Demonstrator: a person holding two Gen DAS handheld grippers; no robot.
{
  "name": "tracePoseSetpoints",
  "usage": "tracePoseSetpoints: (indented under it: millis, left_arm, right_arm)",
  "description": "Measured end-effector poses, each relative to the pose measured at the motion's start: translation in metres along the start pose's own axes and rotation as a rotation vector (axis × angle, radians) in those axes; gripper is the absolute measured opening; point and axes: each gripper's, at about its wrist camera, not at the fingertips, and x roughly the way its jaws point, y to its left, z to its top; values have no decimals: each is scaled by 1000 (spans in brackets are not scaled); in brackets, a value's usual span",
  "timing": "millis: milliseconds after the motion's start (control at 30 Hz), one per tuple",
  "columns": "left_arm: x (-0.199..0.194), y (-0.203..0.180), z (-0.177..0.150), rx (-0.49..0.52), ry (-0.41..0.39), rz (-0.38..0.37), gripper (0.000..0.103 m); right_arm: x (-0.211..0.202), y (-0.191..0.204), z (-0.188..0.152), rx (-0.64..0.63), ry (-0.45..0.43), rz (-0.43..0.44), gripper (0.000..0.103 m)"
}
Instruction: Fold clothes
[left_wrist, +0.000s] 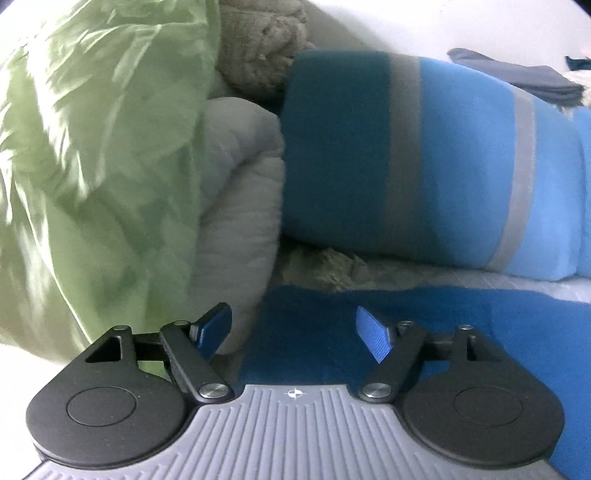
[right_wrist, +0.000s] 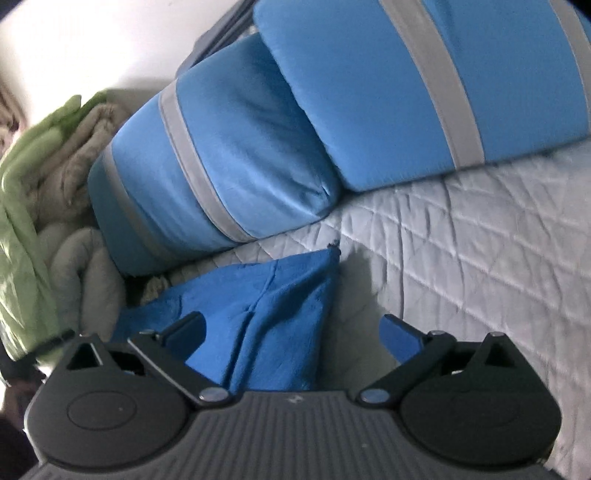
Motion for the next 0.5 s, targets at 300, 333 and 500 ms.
tracePoseSetpoints:
  millis: [300, 333, 500]
  left_arm:
    - [26, -4, -48, -57, -56, -67, 71]
    - [31, -7, -51, -58, -61, -65, 62]
    - [73, -15, -79, -71, -16, 8, 24]
  right_arm:
    - [-22, 1, -2, -22, -46, 35, 103]
    - [-23, 0, -2, -22, -45, 39, 103]
    - [-23, -4, -2, -12, -43, 35, 103]
